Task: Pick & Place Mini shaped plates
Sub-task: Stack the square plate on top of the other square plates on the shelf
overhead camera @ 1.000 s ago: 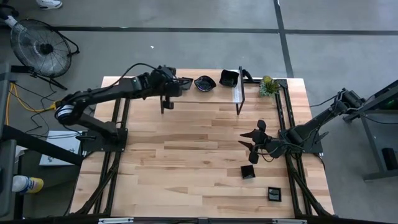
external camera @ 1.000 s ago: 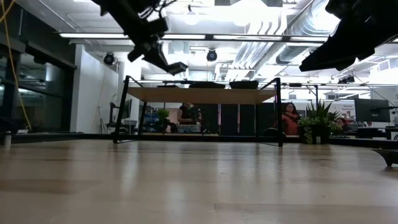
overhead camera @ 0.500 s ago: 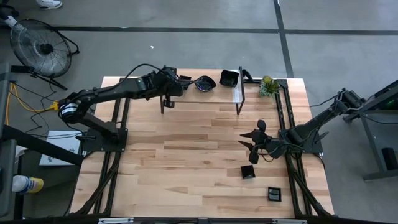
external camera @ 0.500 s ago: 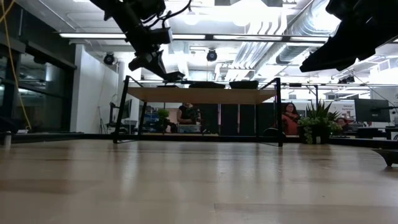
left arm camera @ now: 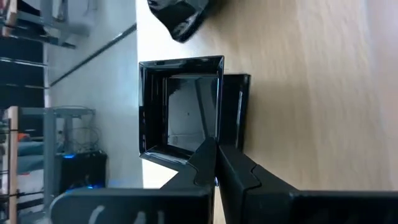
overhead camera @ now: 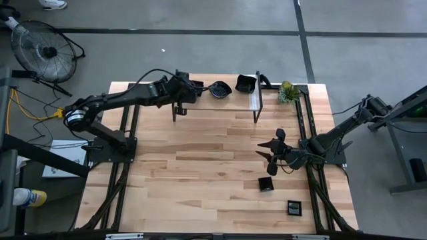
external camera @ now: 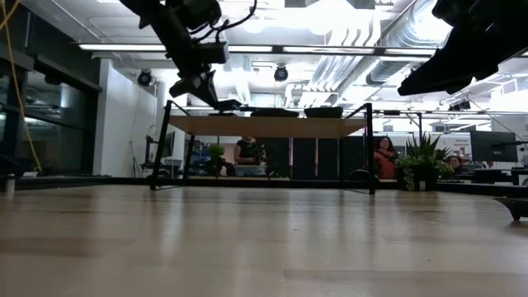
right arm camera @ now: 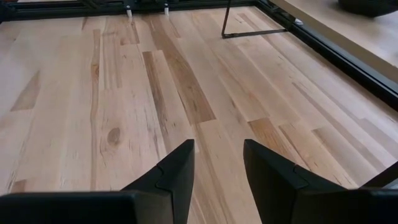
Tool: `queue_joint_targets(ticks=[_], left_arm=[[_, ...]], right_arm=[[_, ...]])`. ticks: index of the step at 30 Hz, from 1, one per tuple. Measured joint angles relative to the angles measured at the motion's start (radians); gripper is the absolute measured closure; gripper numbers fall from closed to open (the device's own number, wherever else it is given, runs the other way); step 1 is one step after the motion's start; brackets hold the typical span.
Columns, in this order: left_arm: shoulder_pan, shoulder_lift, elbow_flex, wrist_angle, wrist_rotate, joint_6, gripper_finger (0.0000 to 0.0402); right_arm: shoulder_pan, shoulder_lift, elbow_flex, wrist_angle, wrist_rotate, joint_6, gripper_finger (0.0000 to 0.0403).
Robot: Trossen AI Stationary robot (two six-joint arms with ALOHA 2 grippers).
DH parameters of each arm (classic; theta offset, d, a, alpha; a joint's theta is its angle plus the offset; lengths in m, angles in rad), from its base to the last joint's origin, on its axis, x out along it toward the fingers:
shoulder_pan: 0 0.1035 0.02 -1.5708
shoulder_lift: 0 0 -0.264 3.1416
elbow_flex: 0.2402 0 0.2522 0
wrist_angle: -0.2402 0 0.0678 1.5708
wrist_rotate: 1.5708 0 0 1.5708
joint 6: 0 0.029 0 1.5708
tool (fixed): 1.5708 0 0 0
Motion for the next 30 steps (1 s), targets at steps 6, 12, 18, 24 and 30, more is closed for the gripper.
queue_joint_targets(ticks=[6,12,18,24,30], left_arm=[[0.0,0.016,-0.001,-0.005,0.01,0.0,0.0401],[0.0,0.016,-0.001,-0.004,0.008,-0.001,0.0401],[0.0,0.016,-0.001,-0.006,0.011,-0.001,0.0401],[0.0,0.016,-0.001,-0.006,0.008,-0.002,0.0387],[0.0,0.015,-0.001,-0.002,0.006,-0.002,0.0342]], right_arm=[[0.0,0.0,0.0,0.0,-0.001,0.0,0.0269],[0.0,0.0,0.0,-0.001,-0.005,0.0,0.0269],[0.0,0.0,0.0,-0.001,-0.021,0.0,0.0269],[0.0,0.0,0.0,-0.001,-0.023,0.0,0.0269],[0.0,0.0,0.0,-0.001,-0.024,0.0,0.0269]])
